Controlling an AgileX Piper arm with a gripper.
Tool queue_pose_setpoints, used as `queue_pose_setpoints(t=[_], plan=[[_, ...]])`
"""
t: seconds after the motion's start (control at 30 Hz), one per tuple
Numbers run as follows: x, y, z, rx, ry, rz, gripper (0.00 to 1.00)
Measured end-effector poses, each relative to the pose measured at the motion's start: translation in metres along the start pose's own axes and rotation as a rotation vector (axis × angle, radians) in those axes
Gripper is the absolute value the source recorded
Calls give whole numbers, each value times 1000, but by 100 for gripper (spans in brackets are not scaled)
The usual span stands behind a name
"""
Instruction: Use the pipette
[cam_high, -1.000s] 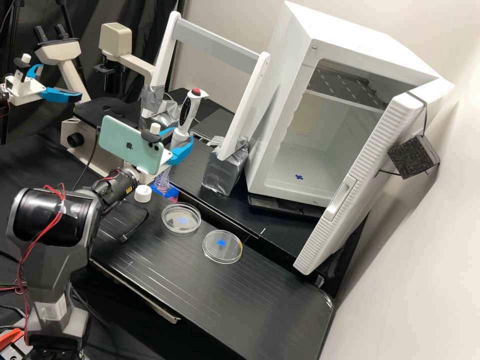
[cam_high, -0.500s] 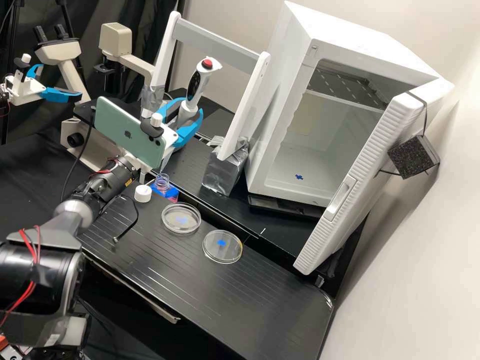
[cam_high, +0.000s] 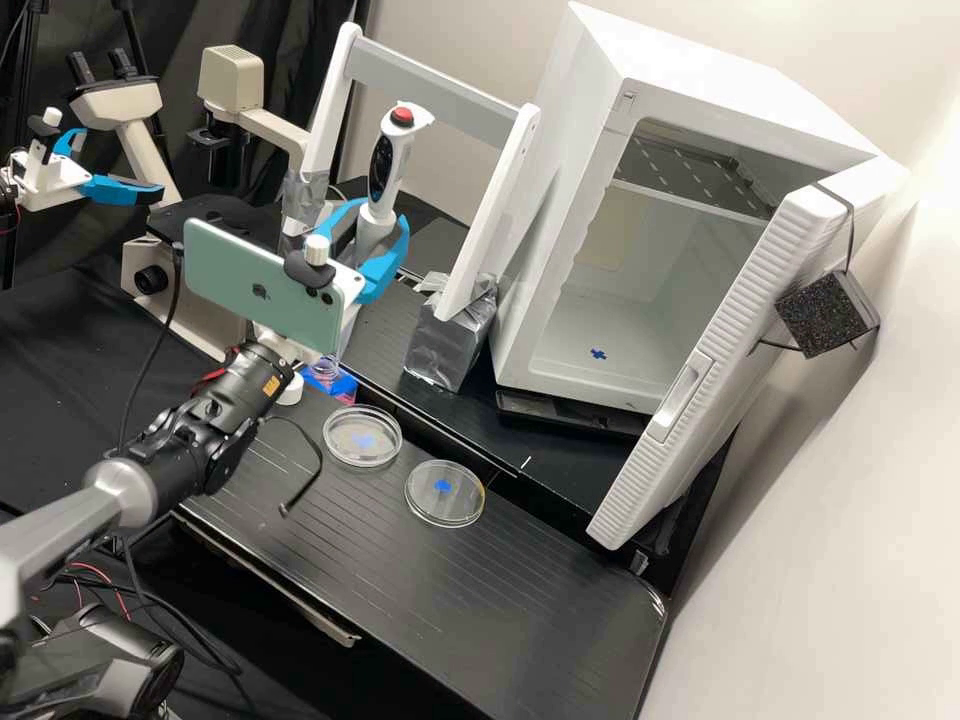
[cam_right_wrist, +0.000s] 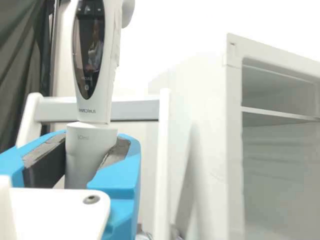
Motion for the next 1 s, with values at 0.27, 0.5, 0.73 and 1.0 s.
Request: queue_pose_setpoints(t=[0.27,0.5,0.73,1.0], plan=[[-15,10,19,-21,-43,2,0],[-20,9,23,-36,-33,5,0],[-20,8,22,-48,-23,-6,0],[-19,3,18,-79,1,-26,0]])
